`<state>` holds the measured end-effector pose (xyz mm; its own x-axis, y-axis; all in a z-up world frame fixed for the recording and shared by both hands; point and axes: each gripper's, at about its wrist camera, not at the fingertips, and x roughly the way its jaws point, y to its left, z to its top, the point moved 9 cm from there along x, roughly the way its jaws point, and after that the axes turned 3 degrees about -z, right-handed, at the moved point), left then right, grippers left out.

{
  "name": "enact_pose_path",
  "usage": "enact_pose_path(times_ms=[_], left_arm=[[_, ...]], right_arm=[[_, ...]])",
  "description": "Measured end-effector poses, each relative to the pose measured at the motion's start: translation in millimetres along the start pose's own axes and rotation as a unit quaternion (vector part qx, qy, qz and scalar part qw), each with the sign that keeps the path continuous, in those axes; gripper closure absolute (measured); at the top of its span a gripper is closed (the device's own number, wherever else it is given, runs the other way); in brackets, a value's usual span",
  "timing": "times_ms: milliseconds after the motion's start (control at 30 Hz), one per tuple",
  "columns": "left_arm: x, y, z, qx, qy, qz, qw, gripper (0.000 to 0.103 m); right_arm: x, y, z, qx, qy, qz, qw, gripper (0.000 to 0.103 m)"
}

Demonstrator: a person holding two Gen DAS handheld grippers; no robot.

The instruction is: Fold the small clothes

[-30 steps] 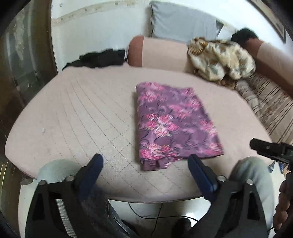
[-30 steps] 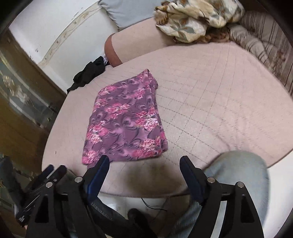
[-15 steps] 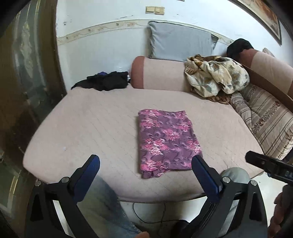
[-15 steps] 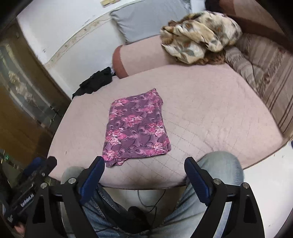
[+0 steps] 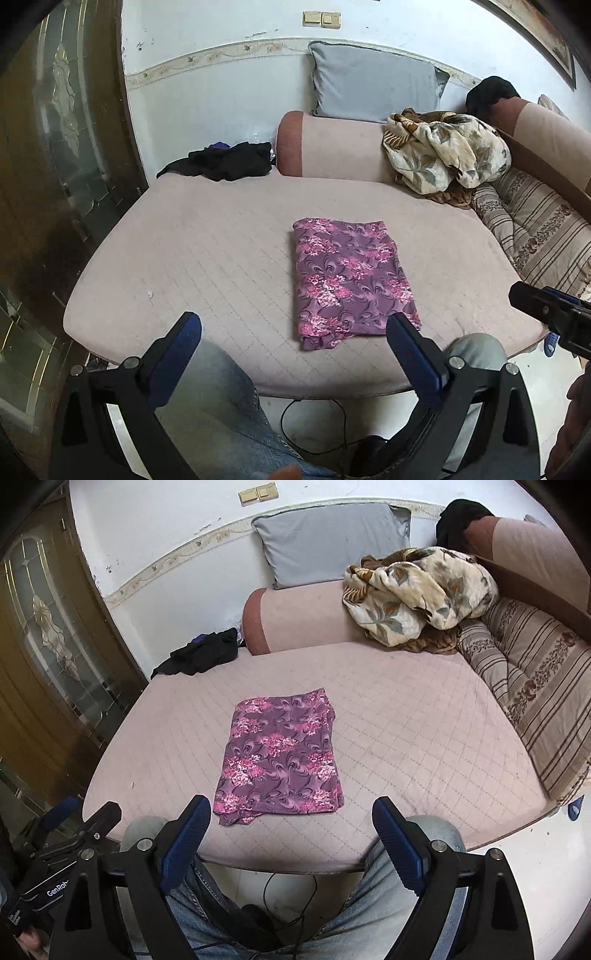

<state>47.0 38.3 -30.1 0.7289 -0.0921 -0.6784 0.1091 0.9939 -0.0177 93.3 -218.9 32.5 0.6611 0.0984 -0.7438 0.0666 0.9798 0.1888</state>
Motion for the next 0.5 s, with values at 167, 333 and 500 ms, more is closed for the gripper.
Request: enact_pose_path(times_ms=[167, 333, 500], left_arm=[[-0.5, -7.0, 2.7, 0.010, 0.002, 0.003, 0.9999, 0.003], [-2.0, -7.3, 4.6, 0.013, 0.004, 0.006, 0.9999, 0.003], [-7.6, -4.2, 4.3, 0.006, 0.006, 0.009, 0.9999, 0.003]], right_arm=[[-10.0, 6.3, 2.9, -0.007, -0.004, 0.001, 1.000, 0.010], [-19.2, 8.0, 5.4, -0.014, -0.013, -0.006, 1.000, 0.010], [-21.2, 9.4, 4.9, -0.018, -0.014, -0.005, 1.000, 0.010]])
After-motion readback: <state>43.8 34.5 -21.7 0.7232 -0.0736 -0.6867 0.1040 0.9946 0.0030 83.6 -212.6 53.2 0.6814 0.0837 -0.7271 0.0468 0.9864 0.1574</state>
